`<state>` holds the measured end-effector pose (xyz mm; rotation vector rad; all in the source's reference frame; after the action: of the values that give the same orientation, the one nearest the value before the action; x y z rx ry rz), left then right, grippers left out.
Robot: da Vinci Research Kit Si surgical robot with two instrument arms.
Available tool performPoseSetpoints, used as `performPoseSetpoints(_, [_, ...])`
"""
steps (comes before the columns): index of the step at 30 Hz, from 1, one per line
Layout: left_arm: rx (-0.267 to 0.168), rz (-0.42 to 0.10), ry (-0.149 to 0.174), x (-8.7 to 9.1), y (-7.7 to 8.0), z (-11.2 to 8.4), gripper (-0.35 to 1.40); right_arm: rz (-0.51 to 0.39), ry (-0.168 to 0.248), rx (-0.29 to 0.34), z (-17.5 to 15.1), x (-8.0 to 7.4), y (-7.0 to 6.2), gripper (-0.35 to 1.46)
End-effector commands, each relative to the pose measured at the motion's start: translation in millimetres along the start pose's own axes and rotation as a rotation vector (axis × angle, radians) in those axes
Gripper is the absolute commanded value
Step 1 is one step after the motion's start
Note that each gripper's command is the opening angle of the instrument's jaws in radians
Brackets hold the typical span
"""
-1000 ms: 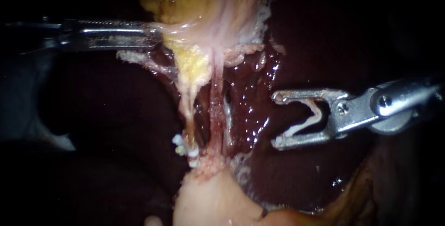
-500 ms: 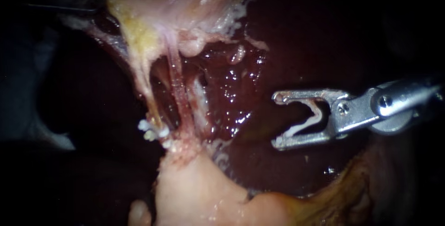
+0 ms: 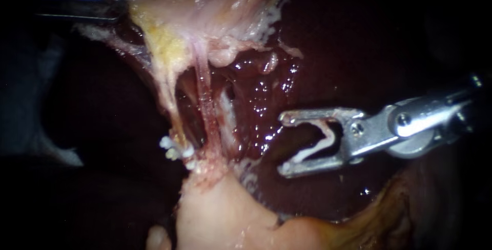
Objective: Clipping third clip left tube
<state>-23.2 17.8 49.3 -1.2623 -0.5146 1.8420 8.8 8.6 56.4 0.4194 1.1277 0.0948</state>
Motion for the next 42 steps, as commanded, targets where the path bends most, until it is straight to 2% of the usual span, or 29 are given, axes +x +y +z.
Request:
performPoseSetpoints(1, [-0.003, 0.002, -0.001, -0.1, 0.0, 0.1, -0.35, 0.004, 0.004, -0.003, 0.5, 0.2, 0.1, 0.47])
performPoseSetpoints(9, [-0.007, 0.005, -0.002, -0.6, 0.2, 0.9, -0.35, 0.07, 0.062, 0.013, 4.8, 2.0, 1.4, 0.48])
performPoseSetpoints(16, [-0.007, 0.005, -0.002, -0.6, 0.3, 0.9, -0.35, 0.105, 0.081, 0.027, 6.6, 2.6, 2.4, 0.48])
performPoseSetpoints(21, [-0.01, 0.005, -0.003, -0.5, 0.3, 1.0, -0.35, 0.128, 0.083, 0.022, 7.5, 2.1, 3.3, 0.48])
performPoseSetpoints(31, [-0.011, 0.005, -0.004, -0.5, 0.6, 1.2, -0.35, 0.135, 0.082, 0.024, 9.7, -0.2, 4.7, 0.49])
performPoseSetpoints(35, [-0.011, 0.005, -0.003, -0.5, 0.6, 1.3, -0.35, 0.126, 0.114, 0.054, 10.4, -0.3, 4.9, 0.49])
performPoseSetpoints(42, [-0.009, 0.005, -0.003, -0.6, 0.7, 1.6, -0.35, 0.149, 0.2, 0.117, 12.0, 0.3, 5.2, 0.48])
